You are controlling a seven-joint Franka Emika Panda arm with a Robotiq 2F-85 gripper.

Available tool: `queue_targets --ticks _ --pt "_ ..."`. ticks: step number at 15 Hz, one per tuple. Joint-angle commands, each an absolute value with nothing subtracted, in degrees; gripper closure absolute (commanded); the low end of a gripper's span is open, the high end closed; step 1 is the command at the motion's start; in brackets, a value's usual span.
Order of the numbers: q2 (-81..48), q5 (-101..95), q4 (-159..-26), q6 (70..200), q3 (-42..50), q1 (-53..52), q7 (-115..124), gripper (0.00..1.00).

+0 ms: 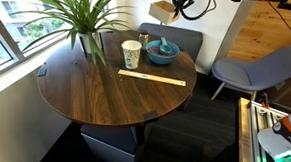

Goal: Move the box to the right.

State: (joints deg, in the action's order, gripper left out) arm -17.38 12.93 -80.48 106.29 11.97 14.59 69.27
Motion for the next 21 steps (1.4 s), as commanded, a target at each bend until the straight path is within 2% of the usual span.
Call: queue_targets --ticks 1,8,13,21 --pt "-26.0 13.1 -69.2 101.4 12.1 14.7 70.5 0.98" --pt "-36.5 11.7 -58.4 100.2 11.8 14.7 73.1 0.98" --pt "-41.5 11.0 -52.4 94.9 11.1 14.9 73.2 0.98" --pt "-45.6 12.8 -47.9 91.1 10.5 14.7 72.7 0.98"
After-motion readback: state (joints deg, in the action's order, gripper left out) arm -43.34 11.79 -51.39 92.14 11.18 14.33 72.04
